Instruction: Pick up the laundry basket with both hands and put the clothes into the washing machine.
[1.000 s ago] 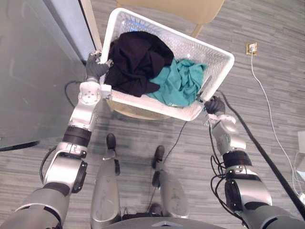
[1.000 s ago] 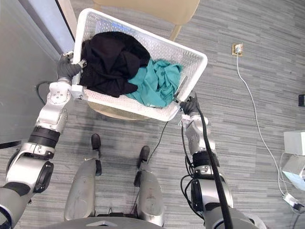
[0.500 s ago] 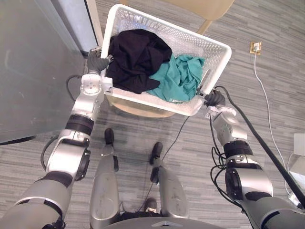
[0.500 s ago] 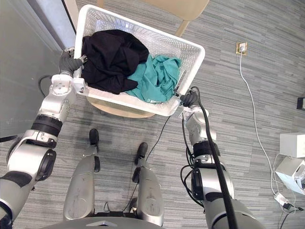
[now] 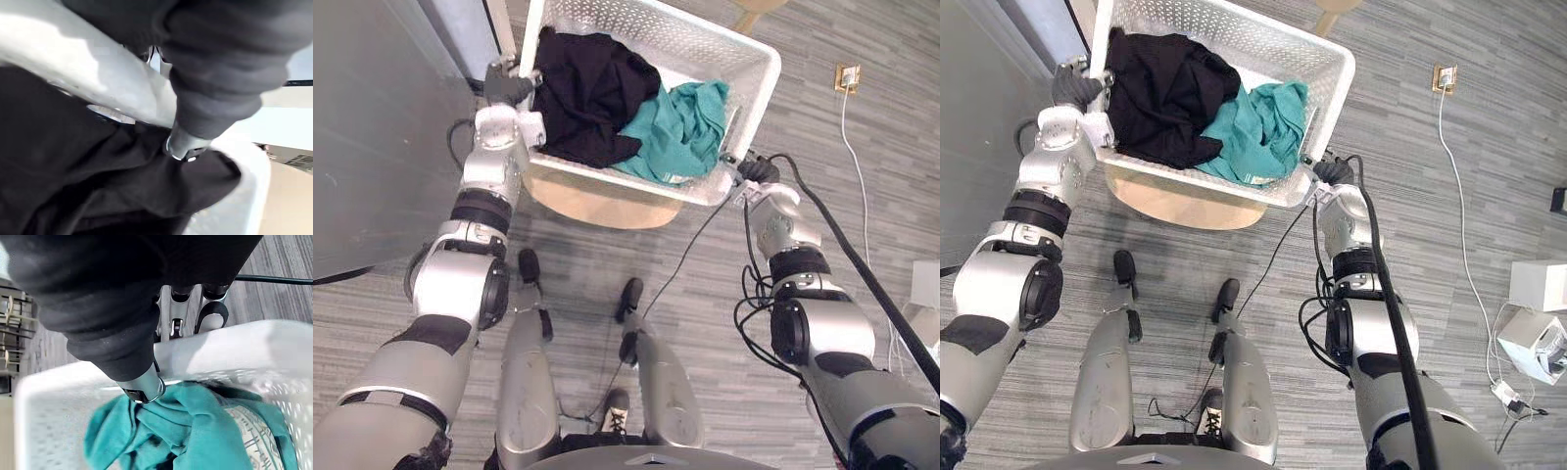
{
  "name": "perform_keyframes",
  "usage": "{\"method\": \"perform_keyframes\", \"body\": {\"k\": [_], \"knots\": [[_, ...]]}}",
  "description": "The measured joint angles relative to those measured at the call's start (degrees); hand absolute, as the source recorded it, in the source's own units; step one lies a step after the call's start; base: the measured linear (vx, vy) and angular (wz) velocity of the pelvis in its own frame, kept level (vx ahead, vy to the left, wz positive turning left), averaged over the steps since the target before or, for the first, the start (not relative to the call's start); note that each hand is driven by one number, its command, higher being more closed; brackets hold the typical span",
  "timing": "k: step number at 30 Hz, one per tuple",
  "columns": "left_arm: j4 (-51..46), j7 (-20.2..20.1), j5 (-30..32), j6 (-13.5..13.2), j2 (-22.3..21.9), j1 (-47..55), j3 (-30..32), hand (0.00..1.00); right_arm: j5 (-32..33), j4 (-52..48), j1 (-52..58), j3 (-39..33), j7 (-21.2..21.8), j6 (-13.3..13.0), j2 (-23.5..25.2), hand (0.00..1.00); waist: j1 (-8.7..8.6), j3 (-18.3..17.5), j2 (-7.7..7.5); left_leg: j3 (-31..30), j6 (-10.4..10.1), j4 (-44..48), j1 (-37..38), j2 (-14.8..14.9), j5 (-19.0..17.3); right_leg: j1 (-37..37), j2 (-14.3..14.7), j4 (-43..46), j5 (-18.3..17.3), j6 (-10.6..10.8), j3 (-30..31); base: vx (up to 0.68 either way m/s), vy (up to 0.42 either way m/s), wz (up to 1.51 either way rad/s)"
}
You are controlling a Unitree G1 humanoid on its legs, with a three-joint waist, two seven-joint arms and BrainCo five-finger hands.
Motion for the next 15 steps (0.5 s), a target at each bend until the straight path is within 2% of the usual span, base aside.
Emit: {"method": "perform_keyframes", "body": {"k": [4,10,15], "knots": [[0.0,0.2,-2.9,-0.7,-0.4,-1.2,0.5,0.00,1.4,2.2,-1.8,-0.3,-1.3,0.0,0.0,0.00,-0.16,0.1,0.21,0.5,-0.6,-2.0,1.0,-0.1,1.3,0.0,0.0,-0.1,0.0,0.0,-0.3,-0.01,-0.045,-0.02],[1.3,-0.2,-3.2,-0.6,-1.3,-1.2,1.6,0.00,1.7,5.5,-4.9,0.0,-1.1,0.2,0.2,0.00,-0.01,0.5,0.89,1.4,-1.1,-6.8,3.5,-0.4,4.1,0.2,0.1,-0.1,-0.3,-0.5,-1.4,-0.02,-0.050,-0.01],[2.1,-1.5,-0.7,1.4,-1.9,-1.3,3.7,0.00,1.1,6.2,-6.0,0.1,-0.4,1.4,0.6,0.00,-0.22,0.4,1.22,1.9,-1.1,-7.1,4.4,-0.4,4.4,0.6,0.1,-0.1,-0.4,-0.6,-1.4,-0.03,-0.036,-0.04]]}}
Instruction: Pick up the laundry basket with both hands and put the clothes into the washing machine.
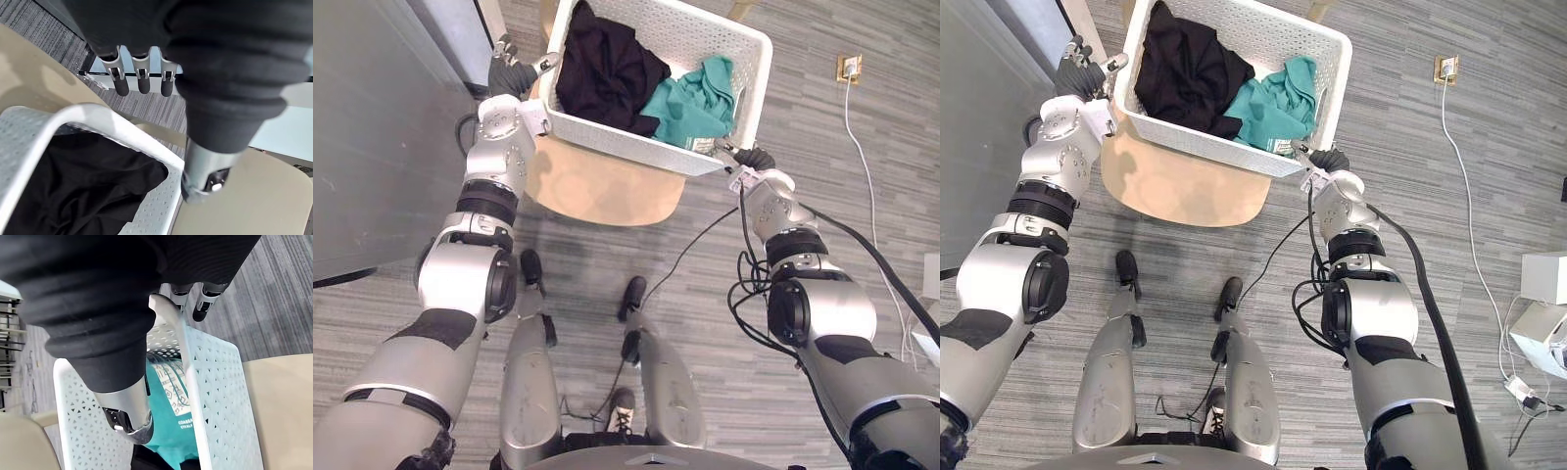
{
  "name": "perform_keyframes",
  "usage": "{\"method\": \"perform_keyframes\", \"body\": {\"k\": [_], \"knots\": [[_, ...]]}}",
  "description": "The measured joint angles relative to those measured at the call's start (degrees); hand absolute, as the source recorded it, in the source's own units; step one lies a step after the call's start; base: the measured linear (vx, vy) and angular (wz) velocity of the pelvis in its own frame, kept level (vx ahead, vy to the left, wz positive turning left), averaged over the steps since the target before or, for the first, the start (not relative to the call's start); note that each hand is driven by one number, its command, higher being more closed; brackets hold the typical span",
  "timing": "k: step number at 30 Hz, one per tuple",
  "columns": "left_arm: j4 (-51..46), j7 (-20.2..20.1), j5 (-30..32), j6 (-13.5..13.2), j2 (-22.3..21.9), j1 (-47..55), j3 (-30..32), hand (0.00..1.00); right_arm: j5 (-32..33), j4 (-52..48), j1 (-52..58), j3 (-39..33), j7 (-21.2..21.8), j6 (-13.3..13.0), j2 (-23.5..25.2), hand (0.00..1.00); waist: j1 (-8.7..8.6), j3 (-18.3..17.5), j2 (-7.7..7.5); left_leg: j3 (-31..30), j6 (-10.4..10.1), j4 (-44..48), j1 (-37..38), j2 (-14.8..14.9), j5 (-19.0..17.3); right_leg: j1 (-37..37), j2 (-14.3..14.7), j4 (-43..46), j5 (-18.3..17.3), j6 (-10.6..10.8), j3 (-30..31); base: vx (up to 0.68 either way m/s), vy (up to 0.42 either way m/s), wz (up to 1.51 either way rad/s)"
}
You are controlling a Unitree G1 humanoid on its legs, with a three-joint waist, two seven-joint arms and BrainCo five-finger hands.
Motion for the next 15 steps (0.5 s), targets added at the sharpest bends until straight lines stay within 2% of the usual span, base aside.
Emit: {"method": "perform_keyframes", "body": {"k": [3,15], "knots": [[0.1,-0.5,0.4,0.9,-0.4,-0.1,1.3,0.00,0.0,1.3,-0.6,0.0,0.6,0.4,0.1,0.00,-0.19,-0.1,0.36,0.0,0.0,0.0,0.4,0.0,0.0,0.5,0.0,0.0,0.0,0.0,-0.1,-0.01,-0.022,0.01],[0.1,-1.0,0.5,1.1,-0.5,-0.1,5.8,0.00,-0.1,1.3,-0.6,-0.2,0.9,1.1,0.0,0.00,-0.28,-0.3,1.84,0.0,-0.1,-0.4,1.6,0.0,0.5,1.6,0.2,-0.2,0.0,-0.1,-0.2,-0.01,-0.034,0.01]]}}
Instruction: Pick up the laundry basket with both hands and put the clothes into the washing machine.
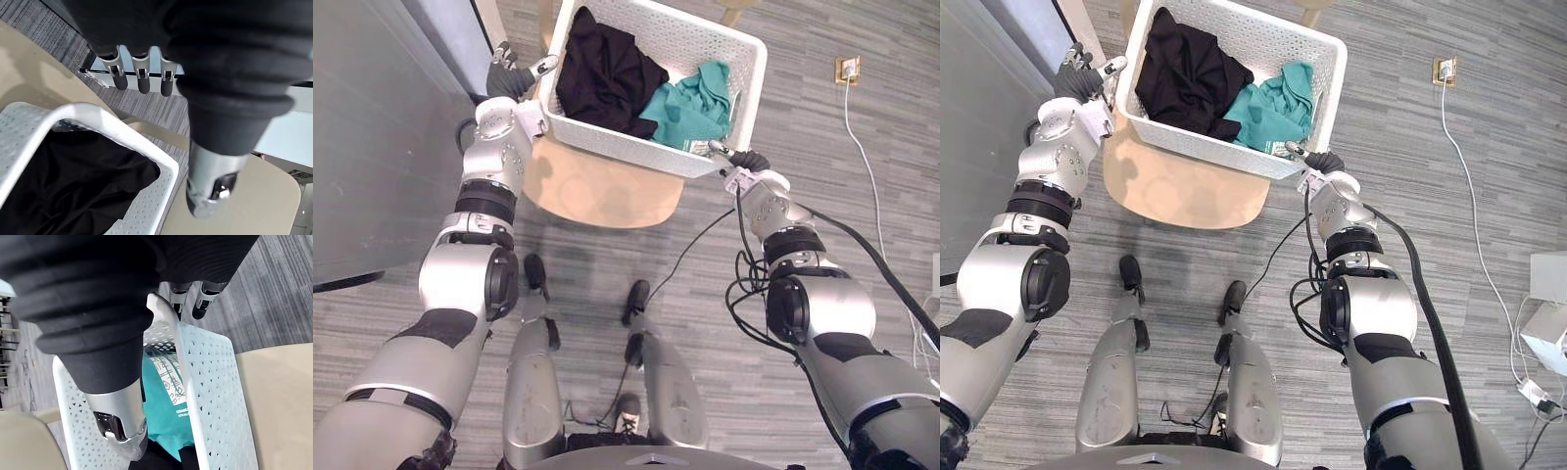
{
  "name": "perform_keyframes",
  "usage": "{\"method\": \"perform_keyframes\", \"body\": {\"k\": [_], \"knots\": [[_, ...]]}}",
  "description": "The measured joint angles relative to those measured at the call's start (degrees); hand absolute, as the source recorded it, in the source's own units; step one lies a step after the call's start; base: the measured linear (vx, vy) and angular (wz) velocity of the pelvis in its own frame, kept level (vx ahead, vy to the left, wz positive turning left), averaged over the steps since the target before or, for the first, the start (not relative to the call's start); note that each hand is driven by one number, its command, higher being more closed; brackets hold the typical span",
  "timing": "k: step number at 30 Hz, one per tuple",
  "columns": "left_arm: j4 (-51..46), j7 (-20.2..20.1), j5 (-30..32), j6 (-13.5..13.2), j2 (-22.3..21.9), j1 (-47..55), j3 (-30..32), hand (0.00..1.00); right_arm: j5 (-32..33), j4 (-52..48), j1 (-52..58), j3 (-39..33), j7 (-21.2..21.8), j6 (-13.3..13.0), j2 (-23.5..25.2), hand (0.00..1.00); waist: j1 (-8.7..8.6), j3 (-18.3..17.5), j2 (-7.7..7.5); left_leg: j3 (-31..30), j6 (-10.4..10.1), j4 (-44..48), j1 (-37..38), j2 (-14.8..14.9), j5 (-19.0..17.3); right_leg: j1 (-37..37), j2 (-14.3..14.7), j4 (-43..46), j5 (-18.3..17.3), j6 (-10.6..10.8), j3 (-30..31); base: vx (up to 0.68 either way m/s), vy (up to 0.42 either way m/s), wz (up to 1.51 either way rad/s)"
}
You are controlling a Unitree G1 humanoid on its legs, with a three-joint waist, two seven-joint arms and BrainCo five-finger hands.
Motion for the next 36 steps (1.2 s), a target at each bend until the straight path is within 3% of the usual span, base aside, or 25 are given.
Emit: {"method": "perform_keyframes", "body": {"k": [9,19,24,30,33,36], "knots": [[0.0,-0.3,0.0,0.0,0.1,2.7,2.7,0.00,0.0,-0.2,2.2,-2.9,0.2,0.0,-0.1,0.00,0.32,-0.1,1.05,0.1,-0.1,0.0,3.2,0.0,-0.5,3.4,0.0,0.0,-0.4,-0.5,0.0,-0.01,-0.036,0.01],[0.0,-2.6,1.1,-0.1,0.9,14.5,8.9,0.00,-2.4,-5.3,16.1,-12.5,2.3,0.0,0.1,0.00,1.34,-0.7,2.02,3.4,0.0,4.3,9.2,1.3,-5.0,10.0,-0.1,0.1,-1.6,-0.5,1.3,0.04,-0.045,-0.08],[-0.1,-5.0,1.2,-0.5,2.0,26.6,8.8,0.00,-4.6,-6.5,28.2,-18.9,4.2,-0.3,0.2,0.00,1.26,-5.5,3.07,4.0,-0.1,2.9,12.8,0.9,-5.3,12.6,-0.2,0.1,-3.2,-0.2,1.7,0.08,-0.056,-0.04],[-0.2,-7.6,2.2,-1.9,5.1,46.3,7.4,0.00,-6.8,0.1,43.0,-28.0,5.8,-1.7,0.9,0.00,0.44,-13.4,3.76,4.4,-1.1,-3.6,19.2,-0.8,-3.8,15.8,-0.5,-0.1,-5.6,0.1,1.9,0.11,-0.038,-0.01],[-0.8,-7.7,2.2,-3.9,4.0,56.6,6.9,0.00,-6.7,0.5,49.7,-31.1,6.4,-2.8,1.7,0.00,0.19,-16.6,4.49,4.4,-1.2,-6.4,21.5,-1.7,-3.5,16.9,-0.8,-0.6,-6.0,0.5,2.1,0.08,0.010,-0.05],[-0.2,-7.6,2.2,-4.8,-0.1,64.8,8.5,0.00,-9.3,2.1,53.7,-33.1,5.3,-4.8,2.9,0.00,0.12,-18.6,4.75,4.6,-1.3,-6.5,22.9,-2.5,-4.0,18.4,-1.1,-1.8,-6.1,0.7,2.2,0.06,0.025,0.00]]}}
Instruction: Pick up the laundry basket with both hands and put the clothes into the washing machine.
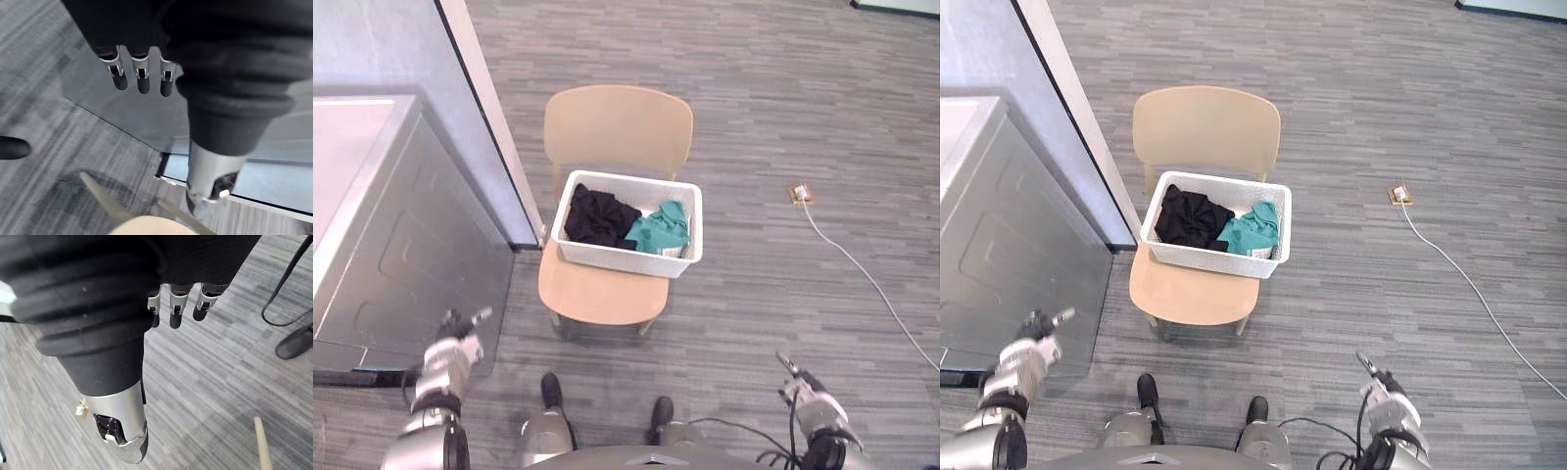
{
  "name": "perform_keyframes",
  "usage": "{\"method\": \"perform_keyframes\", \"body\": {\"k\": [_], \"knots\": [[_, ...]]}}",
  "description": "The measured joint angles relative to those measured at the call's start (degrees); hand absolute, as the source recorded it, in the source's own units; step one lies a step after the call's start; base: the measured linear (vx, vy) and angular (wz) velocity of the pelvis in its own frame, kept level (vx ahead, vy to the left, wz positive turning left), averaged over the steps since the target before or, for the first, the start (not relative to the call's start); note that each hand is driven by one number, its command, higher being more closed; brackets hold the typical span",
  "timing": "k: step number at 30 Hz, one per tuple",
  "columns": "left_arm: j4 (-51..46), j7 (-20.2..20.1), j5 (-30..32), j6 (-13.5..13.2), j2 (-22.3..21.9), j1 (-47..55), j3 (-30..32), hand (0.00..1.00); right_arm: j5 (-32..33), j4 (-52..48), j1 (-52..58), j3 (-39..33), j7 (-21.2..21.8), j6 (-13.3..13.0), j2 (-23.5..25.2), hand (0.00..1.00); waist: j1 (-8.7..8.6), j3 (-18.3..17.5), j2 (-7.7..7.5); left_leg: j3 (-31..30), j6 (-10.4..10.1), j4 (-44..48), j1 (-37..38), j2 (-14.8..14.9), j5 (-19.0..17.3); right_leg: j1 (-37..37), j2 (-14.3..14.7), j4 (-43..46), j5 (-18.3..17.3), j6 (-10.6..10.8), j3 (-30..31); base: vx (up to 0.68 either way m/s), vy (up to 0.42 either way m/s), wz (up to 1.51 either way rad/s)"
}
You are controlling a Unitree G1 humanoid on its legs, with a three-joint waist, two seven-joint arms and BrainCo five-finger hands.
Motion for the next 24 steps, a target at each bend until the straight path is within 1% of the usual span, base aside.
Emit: {"method": "perform_keyframes", "body": {"k": [1,2,4,5,7,8,11,14,16,18,24], "knots": [[1.1,0.1,0.0,-0.3,-1.8,2.6,0.6,0.00,-3.1,0.0,1.3,0.0,-1.5,-0.4,1.4,0.00,-0.02,-1.1,-0.04,0.0,-0.1,0.0,0.0,-0.1,-0.2,0.1,0.0,-0.5,0.0,0.1,0.0,0.00,0.000,0.00],[2.0,0.1,0.0,-0.4,-2.6,3.7,0.6,0.00,-4.5,0.0,1.9,0.0,-2.0,-0.6,2.2,0.00,0.00,-1.5,-0.07,0.1,-0.1,0.0,0.0,-0.1,-0.3,0.2,0.0,-0.7,0.1,0.1,0.1,0.04,0.014,-0.02],[5.0,0.3,1.1,-0.8,-6.0,8.0,1.4,0.00,-8.1,0.0,3.6,0.0,-3.4,-1.1,5.9,0.00,-0.04,-1.9,-0.05,0.6,-0.3,-0.2,1.3,-0.2,-0.9,1.3,0.0,-1.8,0.1,0.2,0.8,0.02,0.012,-0.13],[6.3,0.3,1.6,-0.9,-7.6,9.4,2.7,0.00,-8.8,-0.1,4.3,0.1,-3.8,-1.5,7.6,0.00,-0.04,-2.3,-0.04,1.0,-0.5,-0.3,1.7,-0.2,-1.2,1.7,0.0,-2.3,0.1,0.2,1.0,-0.01,0.013,-0.20],[7.7,0.5,1.9,-1.2,-10.4,12.6,3.3,0.00,-9.8,-0.3,6.2,0.7,-5.9,-2.0,11.4,0.00,-0.09,-3.8,-0.03,1.6,-0.6,-0.3,1.8,-0.2,-1.6,1.9,0.0,-2.9,0.0,0.2,1.3,0.03,0.005,-0.10],[8.6,0.7,1.7,-1.9,-10.8,13.5,5.5,0.00,-11.0,-0.3,8.2,1.5,-7.6,-2.4,14.6,0.00,0.03,-4.5,-0.01,1.5,-0.7,-0.3,1.9,-0.2,-1.7,2.2,0.0,-3.2,0.0,0.2,1.2,0.04,0.000,-0.01],[8.7,1.2,1.7,-2.6,-11.8,14.7,7.7,0.00,-10.6,-0.3,10.6,1.8,-8.0,-2.5,18.5,0.00,-0.22,-5.1,-0.07,1.6,-0.7,-0.3,2.2,-0.2,-1.9,2.5,0.0,-3.6,0.2,0.2,1.2,0.03,0.000,-0.01],[8.6,1.2,1.7,-3.2,-12.1,15.5,7.7,0.00,-8.2,-0.4,12.8,2.5,-8.2,-3.5,19.1,0.00,-0.30,-5.1,-0.58,2.0,-0.7,-0.4,3.8,-0.4,-2.4,4.2,-0.2,-4.4,0.5,0.5,1.5,0.03,0.005,-0.07],[8.6,1.2,1.6,-3.5,-11.8,15.4,6.9,0.00,-7.9,-0.3,13.1,3.8,-8.3,-4.0,19.2,0.00,-0.41,-5.3,-0.87,2.2,-0.8,-0.4,3.9,-0.5,-2.4,4.3,-0.1,-4.6,0.4,0.3,1.5,0.01,0.003,-0.03],[8.6,1.4,0.6,-4.1,-11.6,15.4,6.2,0.00,-5.9,-0.1,13.1,5.2,-8.3,-4.0,19.0,0.00,-0.61,-5.4,-1.07,2.2,-0.8,-0.4,3.9,-0.4,-2.5,4.3,-0.1,-4.7,0.3,0.5,1.6,0.00,0.000,0.00],[8.6,2.6,-1.2,-4.9,-10.1,15.4,0.1,0.00,-3.0,0.0,12.9,10.7,-8.2,-4.5,18.5,0.00,-0.68,-5.6,-1.35,2.6,-1.0,-0.4,3.9,-0.5,-2.8,4.3,-0.1,-5.2,0.5,0.5,2.0,0.01,0.000,-0.02]]}}
